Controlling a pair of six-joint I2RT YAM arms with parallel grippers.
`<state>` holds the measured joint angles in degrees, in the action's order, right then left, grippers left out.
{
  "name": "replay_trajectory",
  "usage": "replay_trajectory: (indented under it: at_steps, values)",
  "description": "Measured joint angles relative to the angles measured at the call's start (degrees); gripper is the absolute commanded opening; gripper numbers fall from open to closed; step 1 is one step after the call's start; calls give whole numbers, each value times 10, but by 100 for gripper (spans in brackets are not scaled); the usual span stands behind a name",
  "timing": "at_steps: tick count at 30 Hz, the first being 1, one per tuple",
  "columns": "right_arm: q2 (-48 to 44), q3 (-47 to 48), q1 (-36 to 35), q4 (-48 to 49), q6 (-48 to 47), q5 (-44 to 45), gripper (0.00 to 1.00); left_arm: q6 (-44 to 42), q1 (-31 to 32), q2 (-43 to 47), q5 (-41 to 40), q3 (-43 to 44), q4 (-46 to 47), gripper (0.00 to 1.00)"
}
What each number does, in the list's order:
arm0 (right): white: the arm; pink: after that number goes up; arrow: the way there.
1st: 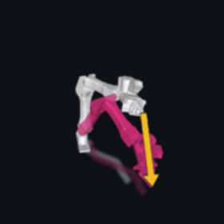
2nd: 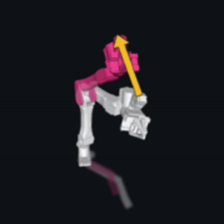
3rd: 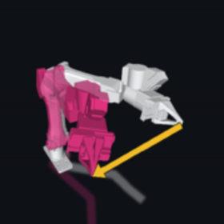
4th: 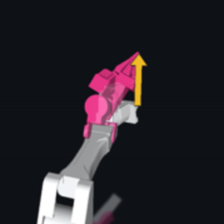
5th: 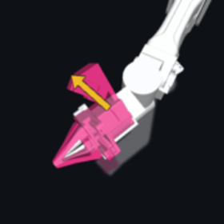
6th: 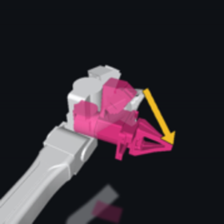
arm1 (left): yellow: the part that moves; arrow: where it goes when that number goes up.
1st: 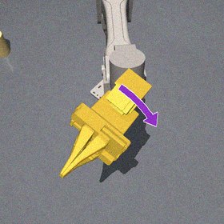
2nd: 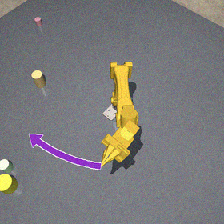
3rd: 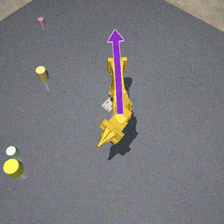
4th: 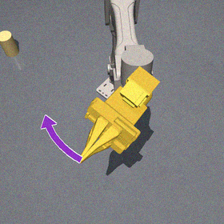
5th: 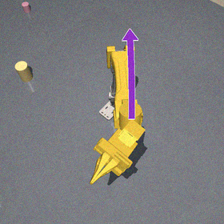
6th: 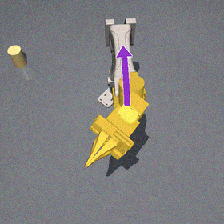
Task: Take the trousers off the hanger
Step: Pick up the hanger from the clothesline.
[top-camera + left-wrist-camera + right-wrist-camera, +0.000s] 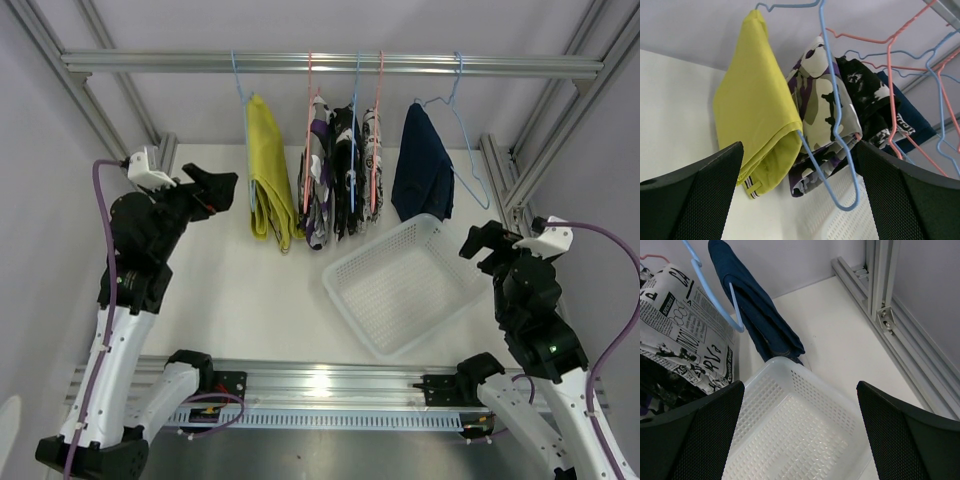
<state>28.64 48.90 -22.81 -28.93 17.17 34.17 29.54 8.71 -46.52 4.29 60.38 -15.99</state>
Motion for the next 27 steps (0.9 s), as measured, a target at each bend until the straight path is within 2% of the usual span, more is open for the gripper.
replay_trajectory:
  at_steps: [8, 17, 23, 27]
  values:
    - [-17, 1, 0, 0, 1, -16, 99, 2, -1, -105, 66, 136, -9, 100]
    - [-17, 1, 0, 0, 1, -37, 99, 7, -1, -257, 145, 234, -23, 99]
    - [-25, 1, 0, 1, 1, -47, 100, 20, -5, -311, 186, 239, -18, 98]
    - [-28, 1, 1, 1, 1, -50, 100, 63, -8, -315, 260, 227, 38, 88]
